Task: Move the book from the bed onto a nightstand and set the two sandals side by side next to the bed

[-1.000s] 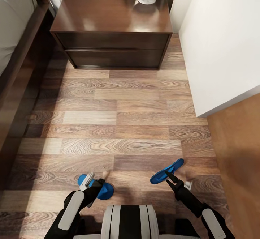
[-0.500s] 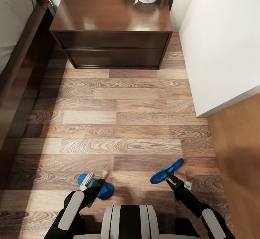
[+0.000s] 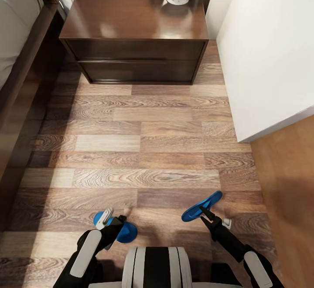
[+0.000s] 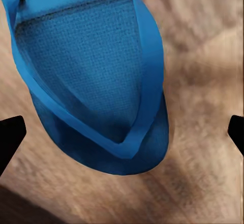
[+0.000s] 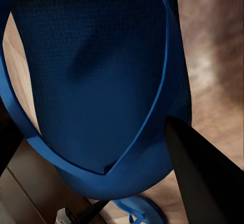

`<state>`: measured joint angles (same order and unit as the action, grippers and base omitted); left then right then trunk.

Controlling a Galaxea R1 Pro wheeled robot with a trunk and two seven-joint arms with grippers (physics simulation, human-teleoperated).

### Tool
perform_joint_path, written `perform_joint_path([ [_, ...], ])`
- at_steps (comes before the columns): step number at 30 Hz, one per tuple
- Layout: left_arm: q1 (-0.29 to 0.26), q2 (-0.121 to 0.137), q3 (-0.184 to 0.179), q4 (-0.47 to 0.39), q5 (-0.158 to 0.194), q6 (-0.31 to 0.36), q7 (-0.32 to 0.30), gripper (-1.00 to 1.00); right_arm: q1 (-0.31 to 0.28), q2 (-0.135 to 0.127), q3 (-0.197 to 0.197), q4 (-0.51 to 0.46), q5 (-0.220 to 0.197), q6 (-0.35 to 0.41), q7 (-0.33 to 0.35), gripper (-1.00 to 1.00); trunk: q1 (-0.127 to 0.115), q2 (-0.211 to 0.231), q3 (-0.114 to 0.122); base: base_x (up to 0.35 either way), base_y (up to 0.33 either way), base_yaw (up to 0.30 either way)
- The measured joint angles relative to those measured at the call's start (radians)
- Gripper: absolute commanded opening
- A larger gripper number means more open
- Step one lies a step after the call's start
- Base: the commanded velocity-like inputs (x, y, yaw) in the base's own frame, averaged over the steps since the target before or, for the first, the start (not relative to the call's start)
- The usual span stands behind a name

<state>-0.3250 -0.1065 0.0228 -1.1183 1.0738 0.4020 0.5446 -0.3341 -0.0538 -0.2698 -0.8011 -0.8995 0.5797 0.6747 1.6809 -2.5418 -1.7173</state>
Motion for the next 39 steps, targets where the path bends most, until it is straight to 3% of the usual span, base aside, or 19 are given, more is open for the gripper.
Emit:
perform_joint_path([
  [25, 0.0, -0.002, -0.001, 0.001, 0.0, 0.0, 0.0, 1.0, 0.0, 0.003, 0.0, -0.004, -0.001, 0.0, 0.009, -1.0, 0.0, 0.0, 0.0, 0.009, 0.0, 0.0],
  [29, 0.001, -0.002, -0.001, 0.002, 0.0, 0.0, 0.0, 1.0, 0.0, -0.002, 0.001, -0.131, -0.015, 0.004, 0.048, -1.0, 0.0, 0.0, 0.0, 0.0, 0.0, 0.0],
  [39, 0.001, -0.002, -0.002, 0.002, 0.0, 0.0, 0.0, 1.0, 0.0, -0.003, -0.002, -0.157, -0.015, 0.003, 0.054, -1.0, 0.0, 0.0, 0.0, 0.0, 0.0, 0.0],
])
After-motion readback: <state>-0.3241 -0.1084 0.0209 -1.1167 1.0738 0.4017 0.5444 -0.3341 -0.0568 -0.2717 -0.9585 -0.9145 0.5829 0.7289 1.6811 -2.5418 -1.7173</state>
